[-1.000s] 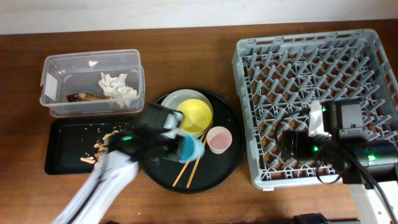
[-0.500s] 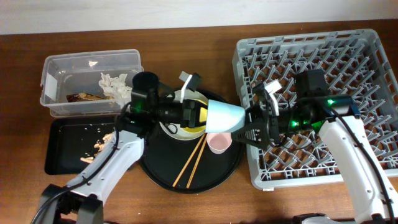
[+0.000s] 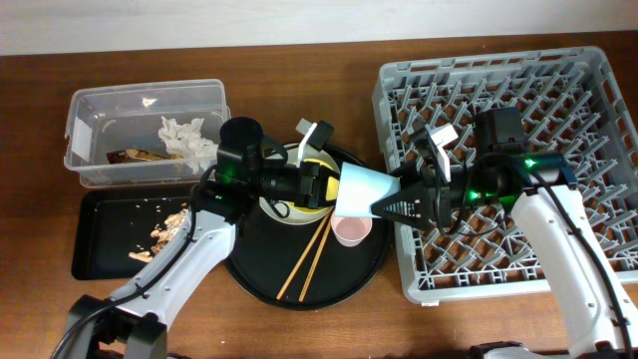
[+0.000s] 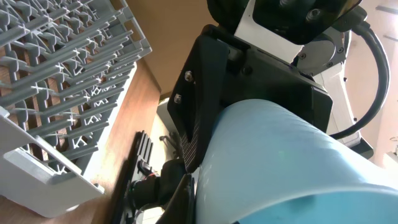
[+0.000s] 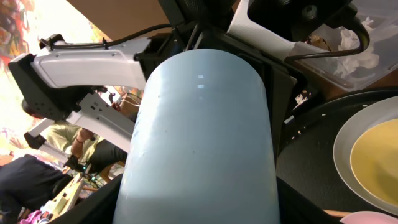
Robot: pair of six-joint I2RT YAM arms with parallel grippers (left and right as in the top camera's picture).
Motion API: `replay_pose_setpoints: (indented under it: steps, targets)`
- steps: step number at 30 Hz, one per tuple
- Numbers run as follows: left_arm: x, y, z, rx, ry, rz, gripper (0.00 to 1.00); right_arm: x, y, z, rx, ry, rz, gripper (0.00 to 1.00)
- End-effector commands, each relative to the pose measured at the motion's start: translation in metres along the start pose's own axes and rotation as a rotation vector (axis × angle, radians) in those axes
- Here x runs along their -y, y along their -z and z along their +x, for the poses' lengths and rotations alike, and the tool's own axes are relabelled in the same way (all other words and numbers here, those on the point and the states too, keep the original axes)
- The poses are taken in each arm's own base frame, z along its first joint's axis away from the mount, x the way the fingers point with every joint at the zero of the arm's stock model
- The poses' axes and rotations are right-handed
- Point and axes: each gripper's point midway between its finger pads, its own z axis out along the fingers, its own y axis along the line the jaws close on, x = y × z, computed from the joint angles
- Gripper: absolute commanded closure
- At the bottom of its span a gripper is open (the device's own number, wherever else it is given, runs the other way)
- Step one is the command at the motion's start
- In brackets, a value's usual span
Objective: Sort waste into correct bins and load items into the dishwasher rack
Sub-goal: 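Place the blue cup upside down in the dish rack with the right gripper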
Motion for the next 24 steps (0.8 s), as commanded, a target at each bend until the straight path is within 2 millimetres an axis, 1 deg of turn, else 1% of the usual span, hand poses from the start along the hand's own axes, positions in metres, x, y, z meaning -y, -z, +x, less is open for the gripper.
replay_pose_setpoints:
  steps: [1,2,3,4,6,7,9,10,11,12,13,14,15,16,17,19,20,22,23,24]
  targets:
    - [0.001,0.0,-0.005,0.021,-0.002,-0.011,0.99,-0.009,-0.001,-0.005,0.019,0.027,-0.044,0.38]
    - [0.001,0.0,-0.005,0.021,-0.002,-0.011,0.85,-0.009,-0.001,-0.005,0.018,0.027,-0.043,0.38]
    - [0.001,0.0,-0.005,0.021,-0.013,-0.011,0.51,-0.005,-0.002,-0.003,0.007,0.026,-0.023,0.39]
    - [0.0,0.0,-0.005,0.019,-0.015,-0.013,0.33,0.003,-0.002,0.002,-0.022,0.021,0.025,0.42]
    - [-0.01,0.003,-0.001,0.019,-0.022,-0.039,0.08,0.021,0.001,0.013,-0.083,-0.019,0.137,0.43]
    - [-0.029,0.014,-0.001,0.051,-0.007,-0.102,0.01,0.036,0.007,0.018,-0.133,-0.043,0.247,0.43]
    - [-0.053,0.04,-0.002,0.102,0.015,-0.19,0.01,0.043,0.017,0.017,-0.172,-0.044,0.381,0.43]
    - [-0.078,0.068,0.0,0.153,0.044,-0.299,0.01,0.047,0.028,0.014,-0.194,-0.07,0.5,0.43]
    - [-0.107,0.098,0.009,0.187,0.083,-0.448,0.01,0.051,0.046,0.015,-0.235,-0.113,0.646,0.43]
    - [-0.126,0.119,0.02,0.196,0.12,-0.561,0.01,0.054,0.06,0.018,-0.265,-0.159,0.756,0.43]
    - [-0.139,0.137,0.03,0.195,0.154,-0.654,0.01,0.058,0.083,0.022,-0.289,-0.236,0.91,0.44]
    - [-0.147,0.157,0.039,0.206,0.195,-0.753,0.01,0.057,0.103,0.023,-0.292,-0.293,1.018,0.44]
    - [-0.153,0.183,0.051,0.222,0.246,-0.906,0.01,0.056,0.125,0.025,-0.281,-0.36,1.117,0.44]
    - [-0.152,0.199,0.056,0.235,0.253,-1.006,0.01,0.055,0.14,0.028,-0.268,-0.409,1.175,0.44]
    - [-0.141,0.219,0.06,0.264,0.222,-1.142,0.01,0.057,0.181,0.04,-0.229,-0.542,1.33,0.43]
    - [-0.115,0.236,0.057,0.327,0.143,-1.253,0.01,0.057,0.23,0.055,-0.144,-0.7,1.491,0.43]
    - [-0.102,0.239,0.053,0.361,0.097,-1.271,0.01,0.056,0.249,0.063,-0.103,-0.77,1.52,0.44]
    - [-0.099,0.241,0.053,0.367,0.089,-1.281,0.01,0.058,0.269,0.078,-0.071,-0.874,1.541,0.43]
    - [-0.099,0.24,0.055,0.362,0.096,-1.281,0.01,0.065,0.275,0.089,-0.071,-0.939,1.538,0.43]
    - [-0.099,0.24,0.055,0.363,0.096,-1.281,0.01,0.069,0.275,0.092,-0.083,-0.953,1.531,0.43]
